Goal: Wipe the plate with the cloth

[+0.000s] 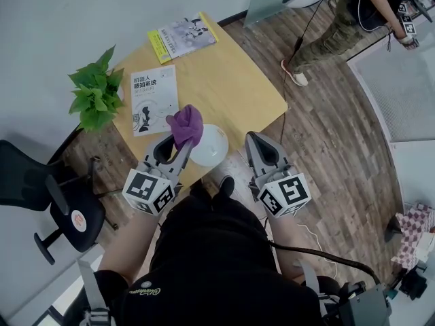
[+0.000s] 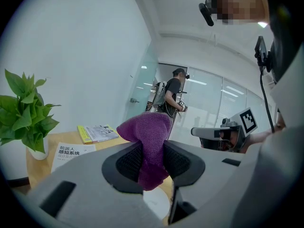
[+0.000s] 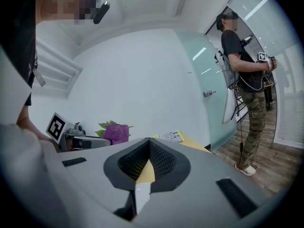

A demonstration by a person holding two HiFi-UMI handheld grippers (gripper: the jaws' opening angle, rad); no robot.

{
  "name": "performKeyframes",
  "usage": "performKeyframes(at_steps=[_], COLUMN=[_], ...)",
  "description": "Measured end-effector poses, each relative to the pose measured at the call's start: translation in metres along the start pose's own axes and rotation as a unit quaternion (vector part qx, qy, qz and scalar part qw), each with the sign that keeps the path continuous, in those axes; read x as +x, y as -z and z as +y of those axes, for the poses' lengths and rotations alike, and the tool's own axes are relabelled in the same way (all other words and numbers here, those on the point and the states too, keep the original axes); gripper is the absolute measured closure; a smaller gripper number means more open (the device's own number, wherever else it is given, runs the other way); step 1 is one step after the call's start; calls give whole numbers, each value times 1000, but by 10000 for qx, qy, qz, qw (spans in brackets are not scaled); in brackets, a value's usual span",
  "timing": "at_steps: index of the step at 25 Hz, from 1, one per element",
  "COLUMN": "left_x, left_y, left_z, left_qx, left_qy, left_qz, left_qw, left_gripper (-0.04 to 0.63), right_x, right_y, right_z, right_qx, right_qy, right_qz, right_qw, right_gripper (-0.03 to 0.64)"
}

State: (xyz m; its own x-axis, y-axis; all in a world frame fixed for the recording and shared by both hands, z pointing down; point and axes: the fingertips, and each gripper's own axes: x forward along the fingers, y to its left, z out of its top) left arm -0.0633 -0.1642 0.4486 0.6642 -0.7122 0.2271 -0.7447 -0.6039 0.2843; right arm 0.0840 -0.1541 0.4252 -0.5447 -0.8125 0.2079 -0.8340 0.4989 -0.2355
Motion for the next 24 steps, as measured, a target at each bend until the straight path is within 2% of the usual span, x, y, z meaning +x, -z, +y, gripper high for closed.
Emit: performKeyframes(at_steps=[24], left_x=[0], left_y=[5], left_z=[5], left_qx=[-39], left_qy=[35], left_qz=[70], left_qw=[10000], left_gripper=[477], right_x=[6], right_y=[5], right_z=[5], right_qx=[-21], right_qy=[19], right_qz=[50], right_qw=[10000], right_gripper=[618])
